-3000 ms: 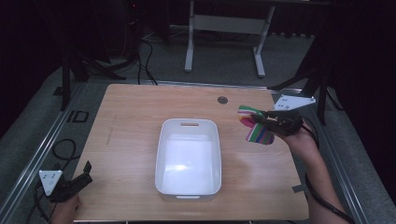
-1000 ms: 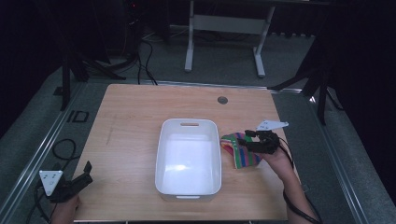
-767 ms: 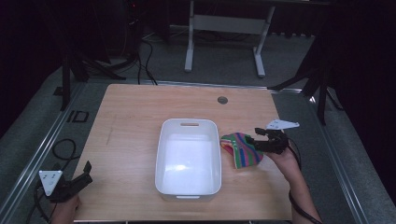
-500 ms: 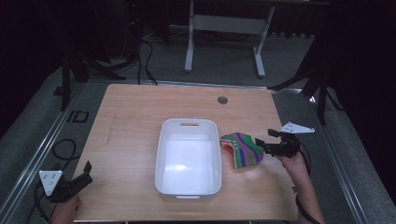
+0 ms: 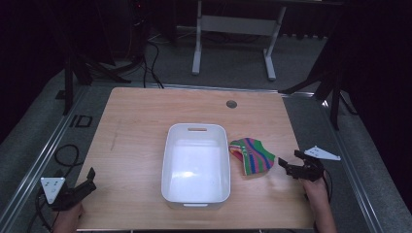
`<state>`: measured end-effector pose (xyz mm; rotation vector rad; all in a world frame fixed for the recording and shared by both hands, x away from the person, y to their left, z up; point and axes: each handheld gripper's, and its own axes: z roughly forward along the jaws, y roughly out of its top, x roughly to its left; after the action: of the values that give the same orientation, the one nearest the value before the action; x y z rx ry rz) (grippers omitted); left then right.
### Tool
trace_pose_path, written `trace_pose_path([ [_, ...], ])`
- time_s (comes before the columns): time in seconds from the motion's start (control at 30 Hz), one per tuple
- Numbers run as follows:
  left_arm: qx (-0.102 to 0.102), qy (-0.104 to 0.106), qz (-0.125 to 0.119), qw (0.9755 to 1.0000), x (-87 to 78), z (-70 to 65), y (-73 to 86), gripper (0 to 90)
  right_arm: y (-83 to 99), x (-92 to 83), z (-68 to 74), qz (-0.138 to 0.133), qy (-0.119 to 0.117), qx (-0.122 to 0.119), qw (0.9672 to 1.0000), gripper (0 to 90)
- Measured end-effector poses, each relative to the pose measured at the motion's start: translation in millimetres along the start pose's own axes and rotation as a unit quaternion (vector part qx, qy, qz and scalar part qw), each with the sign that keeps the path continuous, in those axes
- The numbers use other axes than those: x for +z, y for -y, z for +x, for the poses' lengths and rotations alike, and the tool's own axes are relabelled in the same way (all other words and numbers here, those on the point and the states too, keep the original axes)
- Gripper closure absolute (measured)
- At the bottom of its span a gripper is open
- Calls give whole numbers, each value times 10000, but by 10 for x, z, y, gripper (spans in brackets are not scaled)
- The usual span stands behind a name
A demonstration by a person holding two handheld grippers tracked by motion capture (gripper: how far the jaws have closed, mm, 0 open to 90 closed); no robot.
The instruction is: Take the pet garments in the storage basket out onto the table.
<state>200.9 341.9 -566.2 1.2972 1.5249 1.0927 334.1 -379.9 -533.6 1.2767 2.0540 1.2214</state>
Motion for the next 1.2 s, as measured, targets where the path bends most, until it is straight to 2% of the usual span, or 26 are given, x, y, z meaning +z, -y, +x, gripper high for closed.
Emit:
trace_pose_path([
  [0.13, -4, -4, 2, 10000, 1, -1, 0, 10, 166, -84, 1, -80, 191, 33, 9998, 137],
  [0.2, 0, -7, 3, 10000, 0, -1, 0, 10, 232, -121, 5, -137, 390, 56, 9991, 137],
  [0.23, -1, -9, 1, 10000, 0, -2, 0, 10, 282, -156, 9, -191, 578, 93, 9981, 137],
  [0.27, 13, -10, 0, 10000, -1, 0, 0, 10, 282, -156, 9, -191, 578, 93, 9981, 137],
  [0.3, 10, -11, -1, 10000, 0, 0, 0, 10, 301, -175, 14, -221, 680, 105, 9974, 137],
  [0.37, -7, -11, 0, 10000, 1, -1, 0, 10, 339, -223, 35, -346, 947, 151, 9948, 137],
  [0.47, 12, -18, 0, 10000, 0, 0, 0, 10, 388, -278, 60, -501, 1206, 260, 9911, 138],
  [0.7, 11, -16, -2, 10000, -3, 2, 1, 10, 473, -357, 25, -721, 1520, 542, 9843, 139],
  [0.87, 17, -2, 0, 10000, -4, 2, 1, 10, 490, -374, 9, -770, 1907, 685, 9762, 139],
  [1.03, 17, 3, 6, 10000, -3, 3, 0, 10, 510, -423, -45, -915, 2076, 1049, 9683, 139],
  [1.13, 15, -3, 6, 10000, -2, 3, 0, 10, 517, -435, -68, -985, 1946, 1162, 9690, 139],
  [1.2, 17, -12, 1, 10000, -3, 1, 1, 10, 513, -418, -66, -919, 1923, 1129, 9705, 140],
])
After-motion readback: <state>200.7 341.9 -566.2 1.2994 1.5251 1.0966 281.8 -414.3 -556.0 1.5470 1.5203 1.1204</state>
